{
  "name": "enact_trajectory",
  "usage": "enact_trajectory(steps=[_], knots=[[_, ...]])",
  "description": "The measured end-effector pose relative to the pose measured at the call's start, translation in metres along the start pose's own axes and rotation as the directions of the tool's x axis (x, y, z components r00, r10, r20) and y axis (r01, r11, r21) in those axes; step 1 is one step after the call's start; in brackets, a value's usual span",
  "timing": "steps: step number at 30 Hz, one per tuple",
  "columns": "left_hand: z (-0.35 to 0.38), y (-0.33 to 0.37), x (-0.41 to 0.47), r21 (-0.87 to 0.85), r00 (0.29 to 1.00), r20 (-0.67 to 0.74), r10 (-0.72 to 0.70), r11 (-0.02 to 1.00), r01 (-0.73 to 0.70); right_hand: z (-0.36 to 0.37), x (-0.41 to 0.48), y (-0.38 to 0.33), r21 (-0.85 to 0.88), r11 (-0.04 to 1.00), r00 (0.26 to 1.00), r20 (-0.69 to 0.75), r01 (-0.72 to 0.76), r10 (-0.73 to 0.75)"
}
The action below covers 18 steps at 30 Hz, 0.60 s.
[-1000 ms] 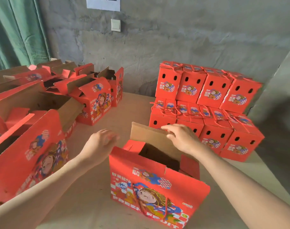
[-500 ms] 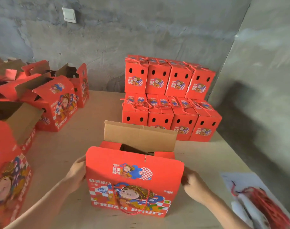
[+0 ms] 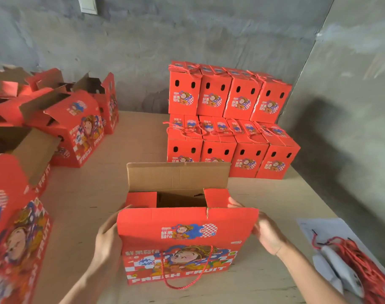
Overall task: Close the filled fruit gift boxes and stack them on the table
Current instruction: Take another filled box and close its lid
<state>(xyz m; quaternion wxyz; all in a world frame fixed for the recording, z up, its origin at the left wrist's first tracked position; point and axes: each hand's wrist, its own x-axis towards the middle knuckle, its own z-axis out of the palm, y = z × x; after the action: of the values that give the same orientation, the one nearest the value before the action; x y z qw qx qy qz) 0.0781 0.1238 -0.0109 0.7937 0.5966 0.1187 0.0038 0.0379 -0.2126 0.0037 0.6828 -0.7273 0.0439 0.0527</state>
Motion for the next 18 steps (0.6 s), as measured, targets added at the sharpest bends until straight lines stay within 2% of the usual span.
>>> enact_trajectory(steps=[2, 4, 6, 8, 9, 11, 13, 14, 16, 18], knots=[[0.002, 0.002, 0.004, 0.026, 1.0, 0.015, 0.025, 0.999, -0.025, 0.002, -0.006, 0.016, 0.186, 0.981, 0.998, -0.047, 0.049, -0.041], [0.001, 0.001, 0.005, 0.042, 0.998, 0.017, 0.066, 0.997, -0.066, 0.006, -0.011, 0.028, 0.35, 0.936, 0.997, -0.075, 0.035, -0.009], [-0.001, -0.001, 0.003, 0.062, 0.992, 0.026, 0.12, 0.991, -0.122, 0.008, -0.015, 0.032, 0.4, 0.917, 0.997, -0.071, 0.014, 0.015], [-0.002, -0.005, -0.001, 0.047, 0.99, 0.033, 0.14, 0.989, -0.141, 0.009, -0.016, 0.027, 0.307, 0.951, 0.998, -0.062, 0.024, -0.005], [-0.003, -0.005, -0.004, 0.014, 0.993, 0.016, 0.117, 0.993, -0.117, 0.011, -0.015, 0.025, 0.188, 0.981, 0.996, -0.087, 0.048, -0.032], [-0.002, -0.005, -0.006, 0.03, 0.99, 0.007, 0.139, 0.99, -0.139, 0.018, -0.012, 0.02, -0.052, 0.992, 0.967, -0.222, 0.116, -0.125], [-0.004, -0.005, -0.005, 0.016, 0.978, 0.105, 0.181, 0.983, -0.184, 0.028, -0.006, 0.016, -0.141, 0.975, 0.904, -0.37, 0.172, -0.213], [-0.005, -0.003, -0.004, 0.009, 0.968, 0.162, 0.193, 0.98, -0.197, 0.032, -0.004, 0.016, -0.184, 0.965, 0.885, -0.396, 0.187, -0.247], [-0.005, -0.001, 0.001, 0.134, 0.929, 0.235, 0.285, 0.937, -0.322, 0.039, 0.001, 0.013, -0.302, 0.938, 0.868, -0.406, 0.168, -0.286], [-0.001, 0.001, 0.004, 0.35, 0.885, 0.272, 0.377, 0.818, -0.456, 0.041, 0.004, 0.013, -0.363, 0.923, 0.855, -0.429, 0.131, -0.29]])
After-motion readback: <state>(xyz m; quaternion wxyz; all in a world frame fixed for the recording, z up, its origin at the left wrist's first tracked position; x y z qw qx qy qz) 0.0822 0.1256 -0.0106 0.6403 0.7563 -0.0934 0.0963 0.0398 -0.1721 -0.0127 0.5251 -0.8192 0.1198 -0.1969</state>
